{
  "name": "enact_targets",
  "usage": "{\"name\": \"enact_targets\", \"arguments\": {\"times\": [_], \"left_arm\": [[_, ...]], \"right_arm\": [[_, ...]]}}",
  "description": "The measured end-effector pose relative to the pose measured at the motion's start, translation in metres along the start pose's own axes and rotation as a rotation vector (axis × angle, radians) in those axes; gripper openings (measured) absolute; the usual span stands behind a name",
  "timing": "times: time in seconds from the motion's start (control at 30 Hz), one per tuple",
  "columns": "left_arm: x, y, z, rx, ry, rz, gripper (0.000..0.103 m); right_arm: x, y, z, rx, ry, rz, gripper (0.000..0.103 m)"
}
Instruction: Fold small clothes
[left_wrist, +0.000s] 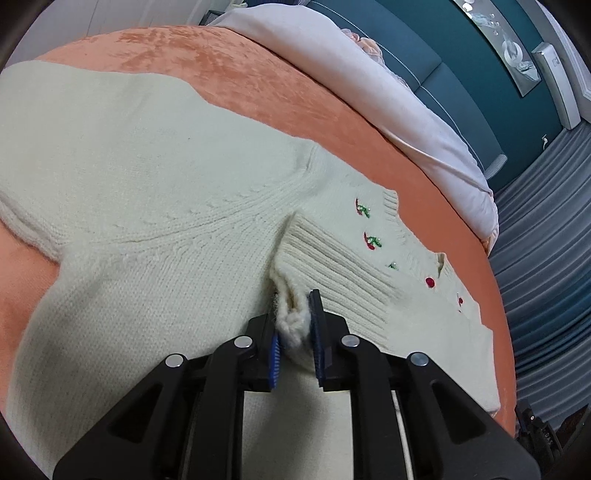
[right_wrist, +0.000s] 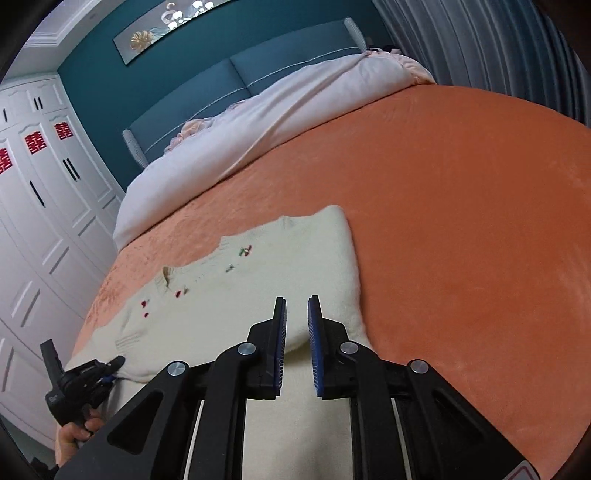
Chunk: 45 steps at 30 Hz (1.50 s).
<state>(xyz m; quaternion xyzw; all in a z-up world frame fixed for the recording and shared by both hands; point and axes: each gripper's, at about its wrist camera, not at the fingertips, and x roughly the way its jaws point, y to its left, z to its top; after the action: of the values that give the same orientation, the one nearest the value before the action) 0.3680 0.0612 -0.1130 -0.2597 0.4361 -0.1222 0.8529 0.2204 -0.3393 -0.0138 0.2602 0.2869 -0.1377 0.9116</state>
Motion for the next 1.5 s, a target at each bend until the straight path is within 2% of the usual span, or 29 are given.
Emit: {"name": "enact_targets", "arguments": {"times": [0.03, 0.07, 0.13, 0.2, 0.23, 0.27, 0.3, 0.37, 0.47, 0.53, 0.57, 0.6, 0.63, 0.67, 0.7, 0.73, 0.77, 0.8, 0.87, 0.93, 1.0, 1.1, 1.13, 1.2, 1.27, 1.3, 1.33, 1.4, 1.5], "left_arm": [[0.001, 0.0, 0.001, -0.002, -0.003, -0.003, 0.014], [0.001, 0.001, 0.002, -0.007, -0.004, -0.01, 0.015], [-0.005, 0.004, 0.004, -0.037, 0.01, -0.032, 0.018], [-0.026, 0.016, 0.009, -0.108, 0.008, -0.068, 0.033], [-0.043, 0.026, 0.013, -0.147, -0.031, -0.093, 0.052], [-0.064, 0.041, 0.018, -0.186, -0.095, -0.095, 0.065], [-0.086, 0.061, 0.025, -0.231, -0.158, -0.072, 0.07], [-0.119, 0.108, 0.042, -0.337, -0.232, -0.001, 0.081], [-0.162, 0.193, 0.069, -0.507, -0.328, 0.172, 0.082], [-0.181, 0.243, 0.082, -0.603, -0.373, 0.269, 0.082], [-0.187, 0.264, 0.088, -0.646, -0.389, 0.262, 0.078], [-0.191, 0.277, 0.093, -0.676, -0.412, 0.231, 0.077], [-0.193, 0.281, 0.099, -0.692, -0.426, 0.236, 0.074], [-0.192, 0.281, 0.108, -0.691, -0.424, 0.265, 0.065], [-0.186, 0.278, 0.119, -0.672, -0.403, 0.273, 0.053], [-0.179, 0.274, 0.13, -0.658, -0.361, 0.262, 0.021], [-0.173, 0.266, 0.139, -0.647, -0.333, 0.269, 0.009], [-0.176, 0.251, 0.148, -0.615, -0.357, 0.261, 0.01], [-0.183, 0.2, 0.162, -0.49, -0.408, 0.188, 0.009], [-0.187, 0.122, 0.167, -0.312, -0.425, 0.071, 0.009], [-0.181, 0.036, 0.155, -0.133, -0.39, -0.068, 0.009], [-0.148, -0.08, 0.102, 0.092, -0.233, -0.257, 0.009], [-0.128, -0.111, 0.075, 0.152, -0.155, -0.283, 0.012], [-0.083, -0.148, 0.016, 0.25, -0.005, -0.245, 0.017], [-0.046, -0.15, -0.031, 0.268, 0.097, -0.152, 0.042], [-0.033, -0.143, -0.046, 0.235, 0.13, -0.11, 0.042], [-0.029, -0.129, -0.054, 0.174, 0.148, -0.1, 0.042], [-0.035, -0.098, -0.054, 0.046, 0.145, -0.109, 0.044], [-0.057, -0.059, -0.031, -0.085, 0.063, -0.106, 0.06]], "right_arm": [[0.013, 0.004, 0.003, -0.024, 0.033, -0.002, 0.012], [0.036, 0.006, 0.002, -0.054, 0.095, -0.042, 0.012], [0.081, -0.001, -0.013, -0.096, 0.241, -0.126, 0.004], [0.07, 0.004, -0.016, -0.127, 0.184, -0.14, 0.008], [0.06, 0.01, -0.015, -0.139, 0.175, -0.142, 0.013], [0.047, 0.017, -0.016, -0.141, 0.149, -0.12, 0.016], [0.034, 0.02, -0.021, -0.137, 0.13, -0.086, 0.019], [0.015, 0.029, -0.039, -0.154, 0.134, -0.03, 0.021], [-0.007, 0.032, -0.078, -0.202, 0.166, 0.012, 0.03], [-0.009, 0.029, -0.102, -0.235, 0.208, -0.001, 0.036], [-0.004, 0.03, -0.107, -0.238, 0.226, -0.004, 0.037], [-0.013, 0.025, -0.107, -0.245, 0.218, -0.006, 0.041], [-0.01, 0.026, -0.106, -0.247, 0.227, 0.003, 0.048], [-0.005, 0.026, -0.105, -0.25, 0.24, 0.013, 0.05], [-0.006, 0.026, -0.108, -0.255, 0.242, 0.017, 0.052], [-0.006, 0.027, -0.109, -0.261, 0.24, 0.02, 0.055], [-0.006, 0.028, -0.11, -0.266, 0.24, 0.026, 0.056], [-0.009, 0.029, -0.116, -0.27, 0.24, 0.033, 0.059], [-0.006, 0.029, -0.117, -0.268, 0.243, 0.049, 0.062], [-0.007, 0.027, -0.118, -0.264, 0.243, 0.064, 0.064], [-0.008, 0.025, -0.119, -0.256, 0.241, 0.079, 0.065], [-0.01, 0.022, -0.119, -0.238, 0.241, 0.098, 0.065], [-0.01, 0.022, -0.118, -0.233, 0.241, 0.103, 0.065], [-0.01, 0.02, -0.118, -0.222, 0.244, 0.115, 0.066], [-0.01, 0.018, -0.117, -0.207, 0.248, 0.131, 0.066], [-0.01, 0.016, -0.116, -0.196, 0.25, 0.142, 0.066], [-0.011, 0.014, -0.115, -0.184, 0.251, 0.152, 0.066], [-0.014, 0.012, -0.111, -0.158, 0.254, 0.167, 0.066], [-0.02, 0.012, -0.096, -0.12, 0.237, 0.164, 0.066]]}}
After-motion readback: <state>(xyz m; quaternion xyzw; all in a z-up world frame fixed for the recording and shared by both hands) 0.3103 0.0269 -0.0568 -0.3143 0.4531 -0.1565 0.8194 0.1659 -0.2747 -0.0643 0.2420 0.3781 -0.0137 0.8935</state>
